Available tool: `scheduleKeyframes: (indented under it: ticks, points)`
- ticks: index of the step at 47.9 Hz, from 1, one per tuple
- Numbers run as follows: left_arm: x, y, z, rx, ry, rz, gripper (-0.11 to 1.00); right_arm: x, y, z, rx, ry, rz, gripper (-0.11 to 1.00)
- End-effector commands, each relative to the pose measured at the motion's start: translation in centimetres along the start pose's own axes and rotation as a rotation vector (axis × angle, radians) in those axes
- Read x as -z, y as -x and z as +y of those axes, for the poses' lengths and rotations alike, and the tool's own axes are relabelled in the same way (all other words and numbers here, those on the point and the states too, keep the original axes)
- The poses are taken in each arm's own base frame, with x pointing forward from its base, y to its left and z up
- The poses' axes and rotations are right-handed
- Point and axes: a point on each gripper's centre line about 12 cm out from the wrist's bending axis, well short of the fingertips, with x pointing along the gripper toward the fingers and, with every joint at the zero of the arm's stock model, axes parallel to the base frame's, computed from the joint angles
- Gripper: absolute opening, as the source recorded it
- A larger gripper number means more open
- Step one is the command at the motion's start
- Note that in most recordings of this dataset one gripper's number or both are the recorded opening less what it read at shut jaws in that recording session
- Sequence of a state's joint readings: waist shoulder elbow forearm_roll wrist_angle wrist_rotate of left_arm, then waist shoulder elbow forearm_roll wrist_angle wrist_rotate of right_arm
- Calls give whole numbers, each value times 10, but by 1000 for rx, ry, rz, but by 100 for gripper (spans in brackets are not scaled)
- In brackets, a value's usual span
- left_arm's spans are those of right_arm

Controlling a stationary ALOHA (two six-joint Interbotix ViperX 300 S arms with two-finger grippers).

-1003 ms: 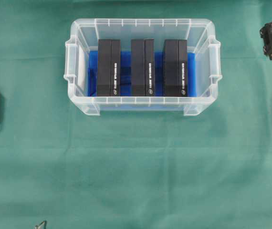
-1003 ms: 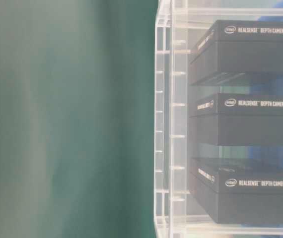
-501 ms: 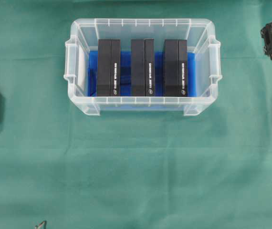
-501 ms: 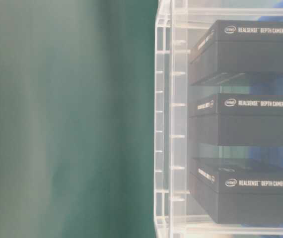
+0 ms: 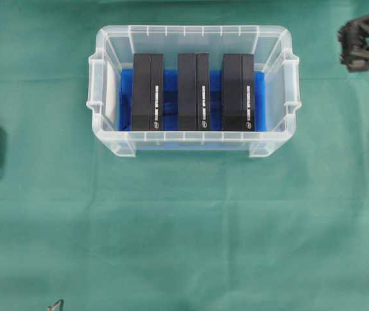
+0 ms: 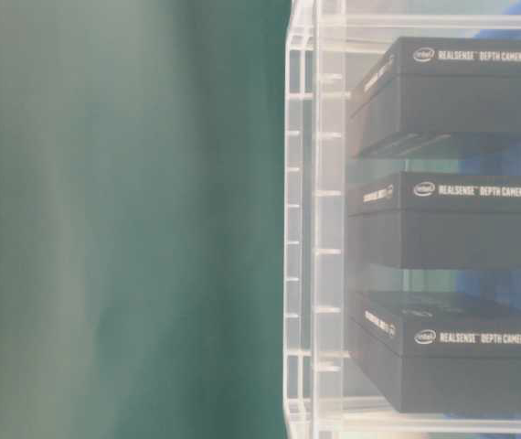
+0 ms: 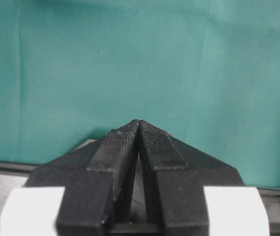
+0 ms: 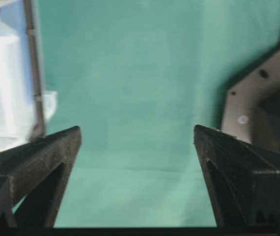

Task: Take the box out of the case with the right arm.
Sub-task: 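Move the open right gripper over the middle black box in the case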

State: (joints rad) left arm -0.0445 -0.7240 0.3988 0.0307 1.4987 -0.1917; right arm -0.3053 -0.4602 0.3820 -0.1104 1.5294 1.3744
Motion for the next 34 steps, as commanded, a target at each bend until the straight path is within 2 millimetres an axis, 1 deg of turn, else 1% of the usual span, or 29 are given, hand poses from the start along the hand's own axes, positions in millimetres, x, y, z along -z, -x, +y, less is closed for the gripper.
scheduleKeyframes:
  ticks: [1, 13, 16, 22, 30, 34]
  points:
    - [-4, 7, 1, -2, 8, -24, 0, -1, 10, 17, -37, 6, -4, 94]
    - [-2, 7, 2, -5, 11, -4, 0, 5, 6, 81, -33, 55, 4, 94]
    - [0, 7, 2, -7, 9, 7, 0, 7, 7, 101, -49, 66, 2, 94]
    - [2, 8, 2, -10, 9, 19, 0, 12, 7, 136, -71, 77, 3, 94]
    - [3, 10, 3, -8, 10, 11, 0, 19, 3, 178, -97, 99, 2, 94]
    - [4, 12, 3, -7, 8, 5, 0, 22, -3, 196, -103, 107, 2, 94]
